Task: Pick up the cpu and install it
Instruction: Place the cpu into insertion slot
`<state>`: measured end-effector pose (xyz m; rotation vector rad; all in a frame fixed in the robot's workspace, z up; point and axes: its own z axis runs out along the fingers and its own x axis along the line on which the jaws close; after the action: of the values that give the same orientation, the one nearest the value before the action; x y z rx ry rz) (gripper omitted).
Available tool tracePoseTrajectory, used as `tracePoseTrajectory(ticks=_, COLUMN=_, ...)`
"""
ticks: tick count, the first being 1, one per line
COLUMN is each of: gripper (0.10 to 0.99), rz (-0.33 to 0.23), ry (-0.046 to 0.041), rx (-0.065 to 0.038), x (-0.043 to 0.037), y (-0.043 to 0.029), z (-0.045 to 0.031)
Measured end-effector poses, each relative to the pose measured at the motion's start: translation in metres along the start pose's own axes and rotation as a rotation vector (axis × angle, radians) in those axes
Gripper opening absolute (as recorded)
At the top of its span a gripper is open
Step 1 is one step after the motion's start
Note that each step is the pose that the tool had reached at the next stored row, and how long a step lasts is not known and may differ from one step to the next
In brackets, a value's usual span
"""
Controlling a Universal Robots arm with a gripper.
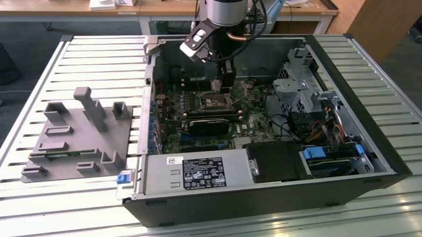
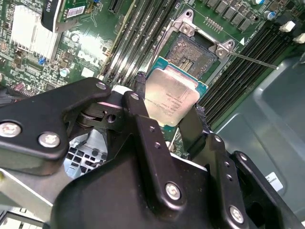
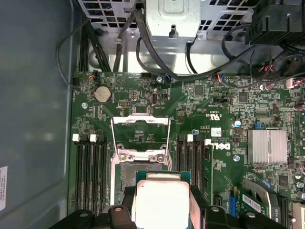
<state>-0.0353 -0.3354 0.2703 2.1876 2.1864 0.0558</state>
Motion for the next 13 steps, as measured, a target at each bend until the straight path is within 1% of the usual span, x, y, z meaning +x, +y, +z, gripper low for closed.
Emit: tracePoseTrajectory(ticks=13, gripper=0.533, rz=0.0, ry=-0.0001, rx=0.0, x=0.0006, y=-0.0005, z=0.0088)
